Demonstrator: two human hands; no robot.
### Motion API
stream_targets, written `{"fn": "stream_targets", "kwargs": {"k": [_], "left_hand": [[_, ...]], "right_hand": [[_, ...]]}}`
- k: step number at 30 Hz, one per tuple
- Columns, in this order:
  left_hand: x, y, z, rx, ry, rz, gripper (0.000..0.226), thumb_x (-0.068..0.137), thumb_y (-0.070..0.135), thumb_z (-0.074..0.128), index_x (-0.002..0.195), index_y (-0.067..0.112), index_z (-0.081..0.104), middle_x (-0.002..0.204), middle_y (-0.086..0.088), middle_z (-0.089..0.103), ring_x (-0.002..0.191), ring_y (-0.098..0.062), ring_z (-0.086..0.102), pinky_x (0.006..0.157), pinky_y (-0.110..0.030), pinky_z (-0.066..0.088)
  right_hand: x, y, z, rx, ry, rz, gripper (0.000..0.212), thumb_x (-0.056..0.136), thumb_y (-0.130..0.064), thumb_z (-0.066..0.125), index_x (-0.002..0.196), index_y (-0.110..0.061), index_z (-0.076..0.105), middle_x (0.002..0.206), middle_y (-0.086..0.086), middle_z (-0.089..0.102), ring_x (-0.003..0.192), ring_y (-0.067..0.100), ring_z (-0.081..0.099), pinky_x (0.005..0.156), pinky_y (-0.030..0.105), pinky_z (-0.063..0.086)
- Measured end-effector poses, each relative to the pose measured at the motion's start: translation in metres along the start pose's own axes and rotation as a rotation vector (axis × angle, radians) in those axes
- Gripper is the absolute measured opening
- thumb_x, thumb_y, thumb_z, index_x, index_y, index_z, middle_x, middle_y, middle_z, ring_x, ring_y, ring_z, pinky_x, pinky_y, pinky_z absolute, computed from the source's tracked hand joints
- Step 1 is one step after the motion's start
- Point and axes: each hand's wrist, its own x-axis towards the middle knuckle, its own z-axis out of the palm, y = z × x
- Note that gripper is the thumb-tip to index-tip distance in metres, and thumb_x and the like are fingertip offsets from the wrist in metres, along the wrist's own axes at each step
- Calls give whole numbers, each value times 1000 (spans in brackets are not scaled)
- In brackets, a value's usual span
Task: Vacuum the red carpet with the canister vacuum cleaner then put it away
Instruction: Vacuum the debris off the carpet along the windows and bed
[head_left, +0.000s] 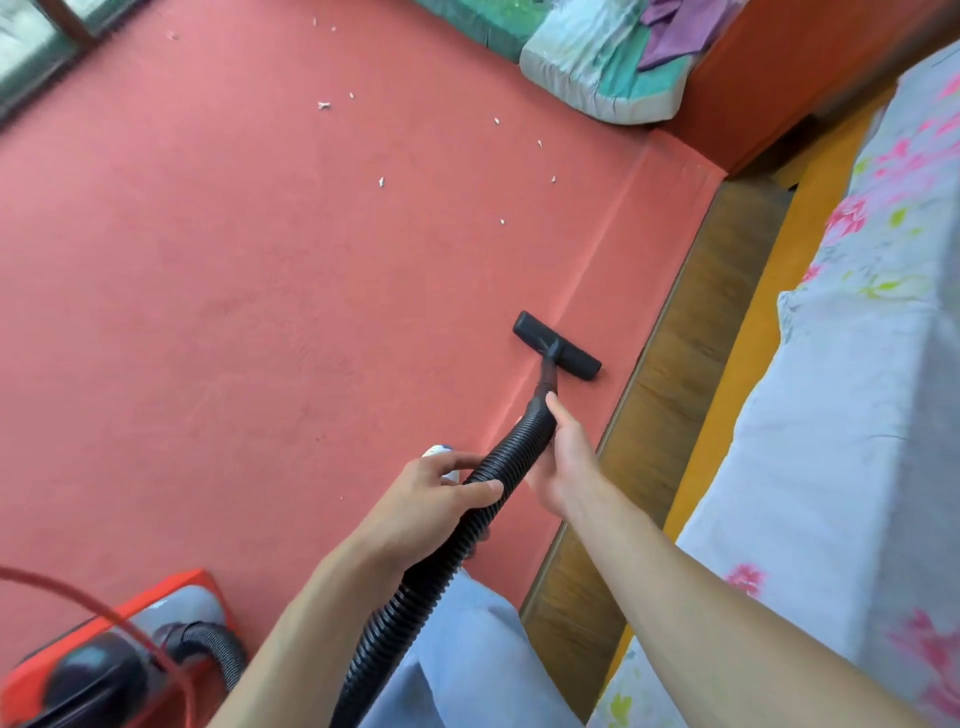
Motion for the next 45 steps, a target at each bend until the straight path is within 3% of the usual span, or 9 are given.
{"fn": "stream_targets", "kwargs": {"k": [2, 6, 9, 15, 26, 33, 37, 41, 45], "left_hand": [[-27, 1, 9, 17, 1, 12, 22, 93, 17, 67, 113, 25, 69, 79, -11, 68, 54, -15, 63, 50, -23, 51], [-74, -6, 33, 25, -20, 11, 22, 90, 19, 69, 112, 23, 67, 87, -15, 71, 68, -24, 67, 68, -38, 57], [-103, -5, 56, 23, -46, 8, 24, 87, 31, 76, 108, 22, 67, 85, -12, 72, 68, -21, 68, 66, -32, 54], [-117, 36, 83, 32, 79, 36, 27, 80, 30, 82, 103, 21, 71, 72, -4, 72, 60, -18, 64, 59, -26, 50], [-75, 164, 115, -259, 369, 1, 26, 86, 30, 78, 98, 7, 74, 71, -13, 67, 59, -24, 62, 53, -25, 46], [-8, 237, 142, -590, 367, 32, 34, 91, 27, 73, 94, -7, 69, 71, -20, 61, 51, -24, 58, 53, -27, 46], [25, 262, 143, -744, 304, 9, 29, 94, 27, 70, 85, 0, 64, 66, -19, 59, 50, -24, 56, 52, -28, 45], [79, 283, 120, -805, 236, -35, 31, 94, 26, 70, 87, -3, 64, 70, -20, 59, 50, -26, 60, 53, -32, 51], [121, 291, 99, -800, 245, -63, 32, 92, 24, 73, 85, -5, 65, 57, -15, 59, 45, -25, 59, 50, -34, 54]], "right_hand": [[-32, -1, -6, -7, 13, 16, 37, 91, -37, 65, 110, -6, 61, 86, 6, 59, 77, 19, 59, 84, 36, 54], [-88, -8, -26, -117, -40, 75, 24, 94, -32, 60, 94, -8, 57, 69, 4, 53, 61, 16, 52, 61, 31, 47], [-119, -20, -45, -222, -118, 129, 28, 96, -34, 56, 95, -6, 59, 69, 5, 54, 60, 18, 54, 58, 32, 50], [-150, -72, -42, -214, -185, 140, 30, 96, -31, 54, 111, -5, 55, 74, 7, 52, 66, 19, 51, 68, 32, 47], [-120, -209, 47, -545, -141, 67, 13, 95, -24, 58, 96, -12, 53, 80, 7, 54, 69, 21, 53, 62, 33, 44], [-76, -299, 95, -792, -121, -14, 29, 90, -25, 64, 113, -11, 56, 88, 10, 60, 74, 24, 58, 64, 32, 51], [-52, -319, 116, -883, -119, -36, 37, 88, -23, 63, 119, -4, 56, 83, 11, 58, 64, 24, 57, 57, 31, 50], [-14, -334, 140, -784, -32, 29, 20, 93, -24, 55, 93, -4, 56, 73, 10, 53, 55, 21, 51, 37, 19, 44], [22, -340, 152, -696, 1, 91, 27, 93, -25, 54, 76, -5, 52, 56, 9, 54, 37, 17, 51, 39, 20, 44]]}}
